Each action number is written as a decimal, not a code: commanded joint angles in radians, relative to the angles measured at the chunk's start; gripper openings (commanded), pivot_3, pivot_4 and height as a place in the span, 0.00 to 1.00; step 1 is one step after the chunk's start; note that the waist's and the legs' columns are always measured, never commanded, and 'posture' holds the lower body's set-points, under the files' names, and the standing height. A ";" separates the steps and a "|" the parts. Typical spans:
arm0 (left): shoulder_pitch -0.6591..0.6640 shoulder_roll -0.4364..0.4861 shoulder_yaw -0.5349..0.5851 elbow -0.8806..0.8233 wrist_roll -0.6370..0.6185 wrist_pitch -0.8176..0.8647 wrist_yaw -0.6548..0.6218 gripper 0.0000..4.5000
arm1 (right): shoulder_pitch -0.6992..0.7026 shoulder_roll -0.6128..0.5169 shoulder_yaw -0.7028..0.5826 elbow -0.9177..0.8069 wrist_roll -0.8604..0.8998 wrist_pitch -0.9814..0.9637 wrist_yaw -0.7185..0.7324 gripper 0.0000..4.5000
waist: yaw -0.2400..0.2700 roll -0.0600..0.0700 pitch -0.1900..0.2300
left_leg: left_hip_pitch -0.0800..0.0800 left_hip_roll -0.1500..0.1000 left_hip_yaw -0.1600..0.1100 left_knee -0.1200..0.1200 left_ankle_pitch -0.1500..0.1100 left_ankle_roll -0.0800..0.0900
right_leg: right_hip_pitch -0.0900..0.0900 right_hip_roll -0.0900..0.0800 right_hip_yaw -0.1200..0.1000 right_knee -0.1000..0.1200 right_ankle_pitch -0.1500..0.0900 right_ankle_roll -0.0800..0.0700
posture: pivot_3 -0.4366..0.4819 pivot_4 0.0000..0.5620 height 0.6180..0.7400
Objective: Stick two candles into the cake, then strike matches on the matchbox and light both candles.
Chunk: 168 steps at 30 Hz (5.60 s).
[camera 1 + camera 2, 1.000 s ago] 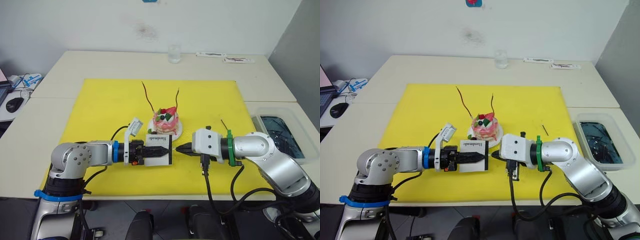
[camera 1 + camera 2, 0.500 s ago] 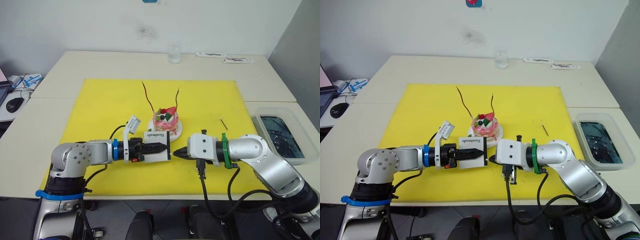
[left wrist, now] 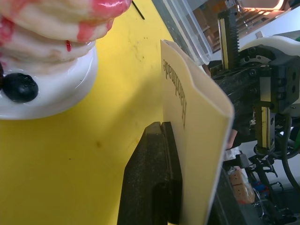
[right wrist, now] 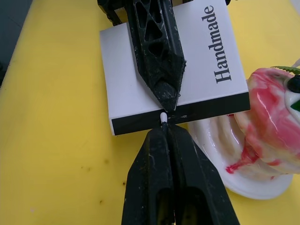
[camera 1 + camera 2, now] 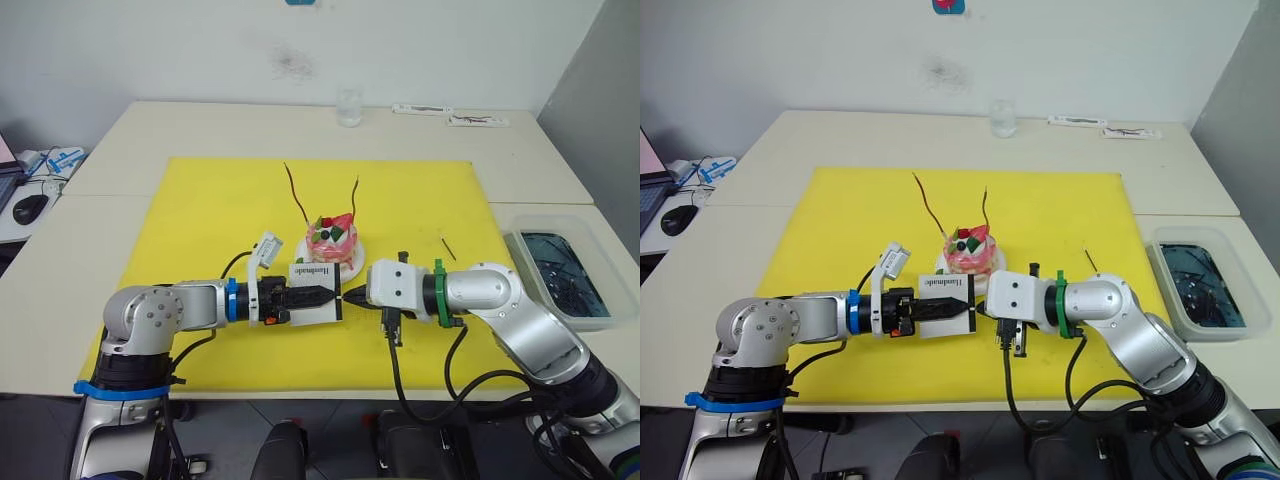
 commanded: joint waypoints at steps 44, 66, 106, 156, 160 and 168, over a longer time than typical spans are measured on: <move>0.173 0.128 0.114 -0.176 -0.050 -0.068 0.097 0.00 | -0.221 0.149 -0.182 0.004 0.145 0.208 -0.080 0.00 | 0.005 0.000 0.000 | 0.001 0.000 -0.001 0.000 0.000 0.000 | 0.000 0.000 -0.001 0.001 0.000 -0.001 | 0.48 0.27 1.00; 0.164 0.090 0.066 -0.174 -0.037 -0.103 0.077 0.00 | -0.433 0.420 -0.114 0.336 -0.057 0.033 -0.352 0.00 | 0.002 0.000 0.000 | 0.000 0.000 0.000 -0.001 0.000 0.000 | -0.002 0.000 0.000 0.001 0.003 -0.007 | 0.48 0.27 1.00; 0.165 0.077 0.072 -0.180 -0.046 -0.103 0.079 0.00 | -0.434 0.421 -0.115 0.412 -0.111 -0.036 -0.319 0.00 | 0.001 0.000 0.000 | -0.001 0.000 0.000 -0.002 0.000 0.000 | -0.003 0.000 0.000 0.001 0.003 -0.007 | 0.48 0.27 1.00; 0.164 0.082 0.051 -0.188 -0.071 -0.070 0.038 0.00 | -0.143 0.100 -0.407 -0.134 0.264 0.326 -0.123 0.00 | 0.006 0.000 0.000 | -0.002 0.000 0.000 -0.003 0.000 0.000 | -0.004 0.000 0.000 0.000 -0.001 -0.003 | 0.48 0.27 1.00; 0.160 0.086 0.037 -0.189 -0.073 -0.070 0.021 0.00 | 0.002 -0.045 -0.544 -0.221 0.305 0.380 -0.118 0.00 | 0.011 0.000 0.000 | -0.002 0.000 0.000 -0.004 0.000 0.000 | -0.004 0.000 0.000 0.000 -0.001 -0.002 | 0.48 0.27 1.00; 0.166 0.087 0.010 -0.211 -0.087 -0.066 -0.003 0.00 | 0.312 -0.245 -0.875 -0.131 0.227 0.307 -0.152 0.00 | 0.013 0.000 0.000 | -0.002 0.000 0.004 -0.002 0.000 0.000 | -0.003 0.000 0.002 -0.001 -0.002 -0.004 | 0.48 0.27 1.00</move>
